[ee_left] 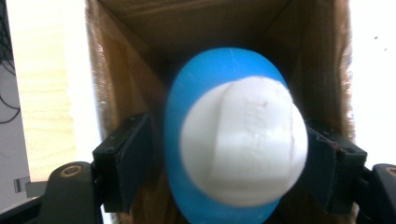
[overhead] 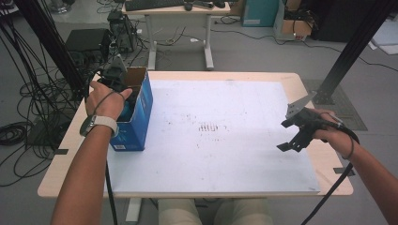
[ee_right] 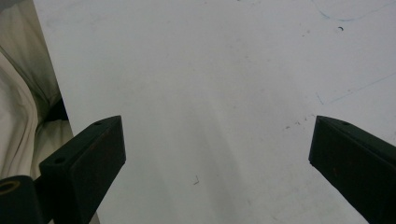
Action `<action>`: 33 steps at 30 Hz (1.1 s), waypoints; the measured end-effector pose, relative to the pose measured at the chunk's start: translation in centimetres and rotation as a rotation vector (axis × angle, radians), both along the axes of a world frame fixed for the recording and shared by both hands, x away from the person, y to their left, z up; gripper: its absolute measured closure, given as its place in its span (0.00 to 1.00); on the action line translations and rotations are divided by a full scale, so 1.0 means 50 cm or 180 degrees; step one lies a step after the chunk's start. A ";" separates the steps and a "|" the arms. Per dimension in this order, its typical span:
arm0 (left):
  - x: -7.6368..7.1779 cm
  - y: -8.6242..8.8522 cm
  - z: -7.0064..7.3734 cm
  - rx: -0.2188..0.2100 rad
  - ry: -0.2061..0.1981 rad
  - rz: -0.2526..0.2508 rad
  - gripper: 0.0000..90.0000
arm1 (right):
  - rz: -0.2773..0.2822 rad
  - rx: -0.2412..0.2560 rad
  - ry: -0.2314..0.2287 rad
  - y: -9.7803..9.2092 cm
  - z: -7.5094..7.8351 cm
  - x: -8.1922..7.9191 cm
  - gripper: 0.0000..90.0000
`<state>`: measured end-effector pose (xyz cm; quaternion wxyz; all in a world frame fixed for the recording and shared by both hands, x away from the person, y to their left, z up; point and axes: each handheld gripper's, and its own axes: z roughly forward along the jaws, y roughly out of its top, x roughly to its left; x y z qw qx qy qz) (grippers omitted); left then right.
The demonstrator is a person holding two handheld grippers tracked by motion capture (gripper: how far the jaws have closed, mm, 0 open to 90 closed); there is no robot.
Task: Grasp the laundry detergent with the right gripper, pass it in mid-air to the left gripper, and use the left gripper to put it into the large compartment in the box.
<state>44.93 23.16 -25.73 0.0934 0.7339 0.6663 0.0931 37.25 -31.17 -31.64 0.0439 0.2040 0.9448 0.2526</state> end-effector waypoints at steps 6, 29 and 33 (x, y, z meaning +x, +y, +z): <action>-0.007 0.006 0.022 -0.0104 -0.0115 -0.0010 0.15 | -0.0001 0.0007 0.0000 0.003 0.000 -0.001 0.04; -0.062 -0.063 0.204 -0.0200 -0.0785 -0.0621 0.10 | 0.0091 0.0043 -0.0141 -0.012 0.019 0.010 0.04; -0.069 -0.093 0.226 -0.0165 -0.0825 -0.0866 0.10 | 0.0079 0.0051 -0.0154 -0.014 0.026 0.010 0.04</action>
